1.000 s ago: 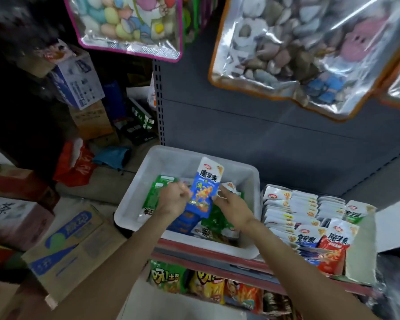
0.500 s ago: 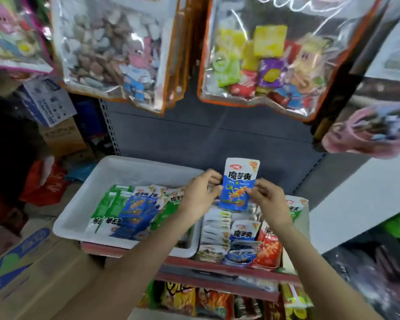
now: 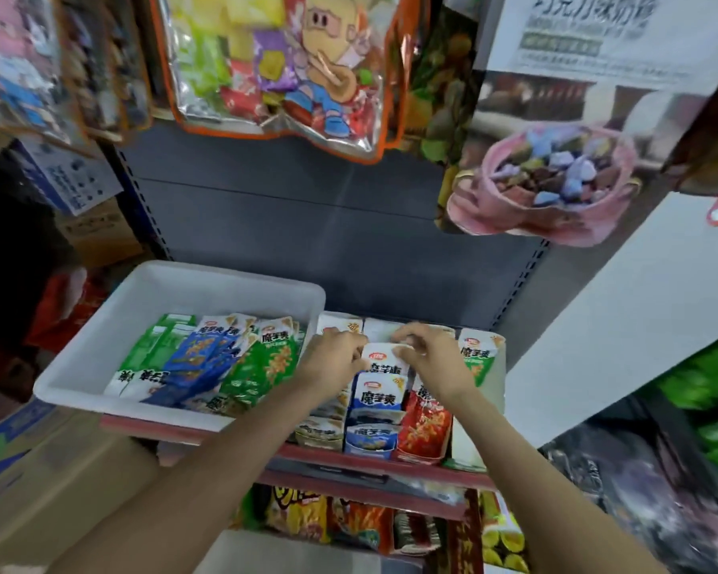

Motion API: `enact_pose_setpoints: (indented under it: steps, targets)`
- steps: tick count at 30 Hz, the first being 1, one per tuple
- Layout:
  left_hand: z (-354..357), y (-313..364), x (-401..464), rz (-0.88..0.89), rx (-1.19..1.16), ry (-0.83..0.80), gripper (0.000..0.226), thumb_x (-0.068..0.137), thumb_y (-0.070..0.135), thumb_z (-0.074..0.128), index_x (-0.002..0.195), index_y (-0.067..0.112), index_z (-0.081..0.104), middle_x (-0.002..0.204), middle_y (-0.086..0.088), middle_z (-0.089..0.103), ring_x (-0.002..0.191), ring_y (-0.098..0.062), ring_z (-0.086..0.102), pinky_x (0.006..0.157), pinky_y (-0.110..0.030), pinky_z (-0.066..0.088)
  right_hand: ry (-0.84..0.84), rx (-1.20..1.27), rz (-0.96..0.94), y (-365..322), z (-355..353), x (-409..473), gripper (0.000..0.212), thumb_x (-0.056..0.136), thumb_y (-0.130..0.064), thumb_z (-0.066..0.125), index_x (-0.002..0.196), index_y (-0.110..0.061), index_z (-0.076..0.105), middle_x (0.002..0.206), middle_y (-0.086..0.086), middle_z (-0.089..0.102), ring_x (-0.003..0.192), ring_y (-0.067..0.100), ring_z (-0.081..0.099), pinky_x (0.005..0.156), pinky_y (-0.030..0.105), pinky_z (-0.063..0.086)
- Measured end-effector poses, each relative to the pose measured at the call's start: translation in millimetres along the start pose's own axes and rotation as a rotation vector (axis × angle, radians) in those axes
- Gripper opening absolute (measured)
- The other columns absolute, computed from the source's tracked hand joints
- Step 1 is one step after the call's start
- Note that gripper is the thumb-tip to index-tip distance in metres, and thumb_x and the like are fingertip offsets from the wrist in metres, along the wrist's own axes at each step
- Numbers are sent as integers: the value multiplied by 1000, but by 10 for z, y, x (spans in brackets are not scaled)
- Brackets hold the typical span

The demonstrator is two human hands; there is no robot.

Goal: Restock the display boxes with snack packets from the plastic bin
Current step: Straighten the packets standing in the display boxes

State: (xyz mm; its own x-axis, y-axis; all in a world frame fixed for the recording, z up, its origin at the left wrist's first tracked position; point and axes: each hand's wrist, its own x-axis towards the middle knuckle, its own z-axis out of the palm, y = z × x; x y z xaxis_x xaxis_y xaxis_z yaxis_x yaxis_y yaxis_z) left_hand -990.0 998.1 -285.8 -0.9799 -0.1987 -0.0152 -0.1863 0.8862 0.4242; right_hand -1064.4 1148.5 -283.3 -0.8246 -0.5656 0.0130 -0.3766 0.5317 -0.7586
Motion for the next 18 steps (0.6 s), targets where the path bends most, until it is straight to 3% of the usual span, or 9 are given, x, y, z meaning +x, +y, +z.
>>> enact_pose_setpoints:
  steps: [3, 5, 9, 12, 15, 18]
  targets:
    - [98, -43, 14, 22, 28, 84, 15, 87, 25, 62, 102, 21, 63, 93, 3, 67, 96, -19, 54, 82, -33, 42, -114, -187, 5, 42, 62, 63, 8, 89, -8, 60, 90, -10, 67, 80, 3, 66, 72, 14, 58, 65, 22, 40]
    - [135, -59, 26, 45, -27, 153, 12, 86, 19, 62, 97, 23, 65, 88, 6, 69, 93, -17, 54, 82, -31, 41, -155, -258, 26, 89, 117, 86, 8, 88, -7, 60, 87, -12, 66, 85, 9, 68, 77, 19, 60, 66, 23, 42]
    - [117, -124, 20, 13, -120, 108, 11, 85, 18, 65, 95, 21, 66, 86, 6, 69, 91, -15, 56, 84, -33, 46, -176, -260, 35, 71, 176, 135, 12, 86, -9, 60, 82, -19, 64, 85, 4, 68, 78, 18, 61, 70, 26, 48]
    - [63, -281, -18, -17, -312, 155, 17, 81, 18, 71, 97, 16, 65, 90, 4, 66, 87, -9, 58, 81, -28, 50, -78, -238, -46, -80, 251, 166, 15, 88, -10, 54, 92, -15, 68, 92, 2, 68, 82, 19, 62, 73, 25, 47]
    - [-96, -532, -145, -110, -448, 202, 14, 84, 10, 66, 99, 11, 64, 87, 4, 61, 80, -3, 56, 70, -5, 42, -57, -190, -156, -358, 423, 204, 21, 89, -8, 54, 103, -12, 68, 98, 4, 66, 86, 17, 59, 75, 21, 43]
    - [-263, -920, -292, -220, -445, 260, 12, 89, 6, 59, 100, 6, 64, 88, 0, 63, 80, -12, 57, 65, -9, 40, -124, -154, -260, -651, 747, 263, 24, 90, -5, 51, 106, -11, 67, 102, 8, 67, 91, 20, 60, 83, 31, 48]
